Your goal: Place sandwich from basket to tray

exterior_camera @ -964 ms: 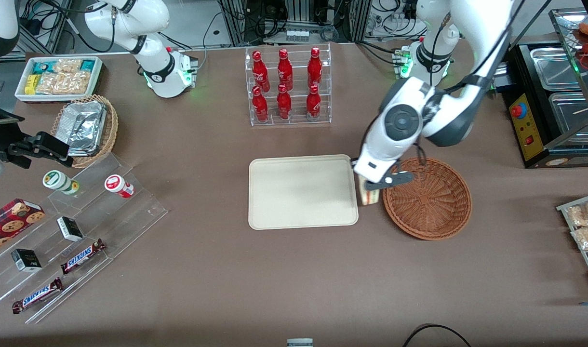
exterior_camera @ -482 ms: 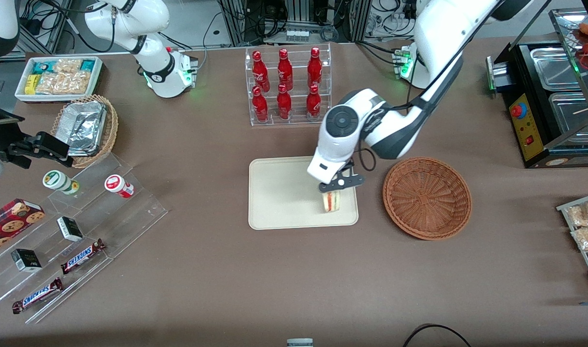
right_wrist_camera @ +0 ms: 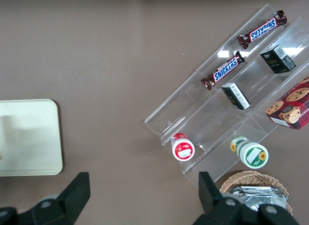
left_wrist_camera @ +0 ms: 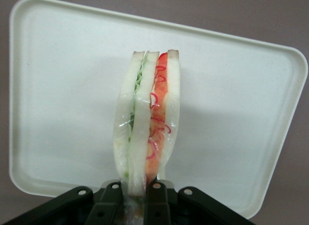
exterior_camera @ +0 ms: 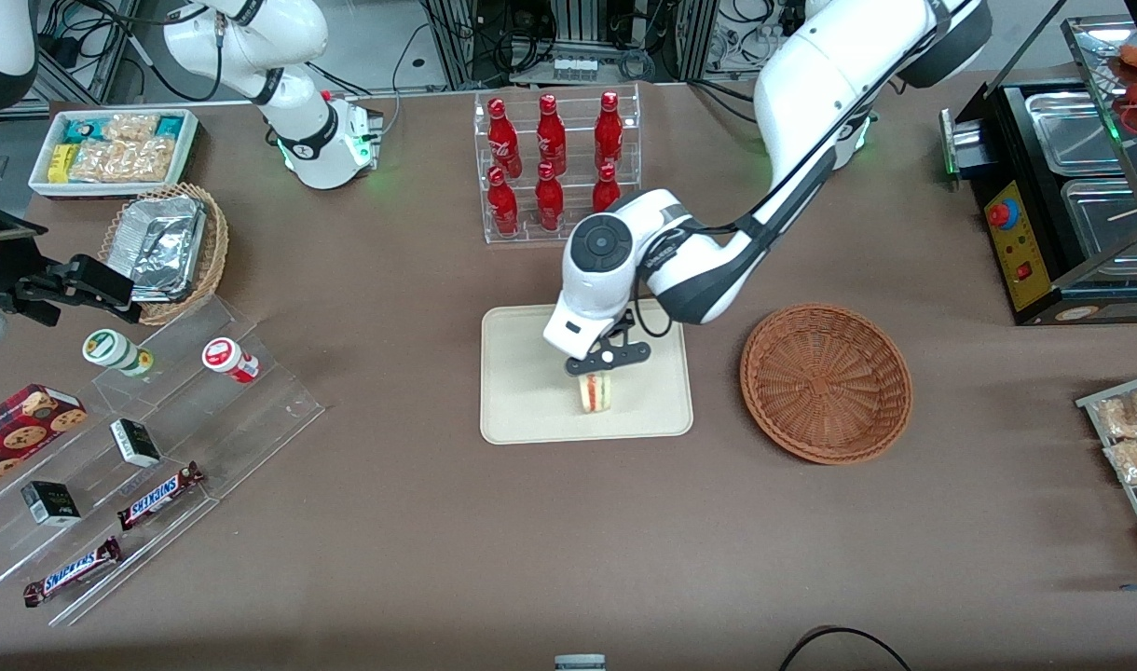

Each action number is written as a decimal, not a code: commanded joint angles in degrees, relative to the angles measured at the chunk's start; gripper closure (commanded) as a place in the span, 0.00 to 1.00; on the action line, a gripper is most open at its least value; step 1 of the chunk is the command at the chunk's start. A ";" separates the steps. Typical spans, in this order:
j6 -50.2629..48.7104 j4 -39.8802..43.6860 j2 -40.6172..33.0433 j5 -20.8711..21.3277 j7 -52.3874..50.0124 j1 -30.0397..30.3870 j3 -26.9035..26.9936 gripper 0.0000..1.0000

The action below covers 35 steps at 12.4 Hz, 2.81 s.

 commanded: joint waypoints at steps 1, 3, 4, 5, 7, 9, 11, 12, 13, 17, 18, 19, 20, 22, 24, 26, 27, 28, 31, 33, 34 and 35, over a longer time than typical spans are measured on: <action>-0.63 4.38 3.80 1.40 -1.78 -2.47 0.27 0.93; -0.72 4.83 4.95 1.49 -2.13 -3.27 0.70 0.93; -0.72 4.83 5.22 1.49 -2.05 -3.80 1.32 0.92; -0.72 5.01 5.57 1.49 -2.05 -4.58 2.19 0.92; -0.72 5.36 6.18 1.40 -1.87 -5.73 3.69 0.84; -0.72 5.45 6.19 1.40 -1.96 -5.82 3.87 0.03; -1.33 5.45 4.96 1.23 -1.96 -5.65 3.87 0.00; -1.51 5.45 3.22 0.79 -2.13 -5.47 3.87 0.00; -3.77 5.45 0.76 0.70 -2.22 -5.56 3.78 0.00; -15.80 6.68 -6.89 0.61 -0.82 -4.07 3.87 0.00; -17.92 6.68 -8.56 0.52 0.14 -3.80 3.87 0.00; -18.90 6.59 -9.88 0.35 -0.46 -3.54 4.13 0.00; -20.91 6.68 -10.94 0.35 -1.25 -1.54 4.40 0.00; -25.31 5.98 -14.02 0.17 1.80 3.12 3.96 0.00; -26.37 4.93 -15.25 -1.23 6.89 4.80 4.13 0.00; -28.40 3.08 -17.27 -1.23 10.41 7.44 4.22 0.00; -28.58 1.86 -18.67 -1.41 12.78 9.28 4.14 0.00; -28.66 0.80 -19.82 -1.67 14.20 11.12 4.05 0.00; -28.93 -2.01 -23.24 -2.90 19.81 14.91 4.22 0.00; -28.93 -5.78 -28.33 -7.09 27.87 19.38 4.40 0.00; -29.71 -6.41 -30.27 -9.30 32.53 19.75 5.62 0.00; -32.24 -6.33 -31.59 -10.97 36.58 19.67 8.33 0.00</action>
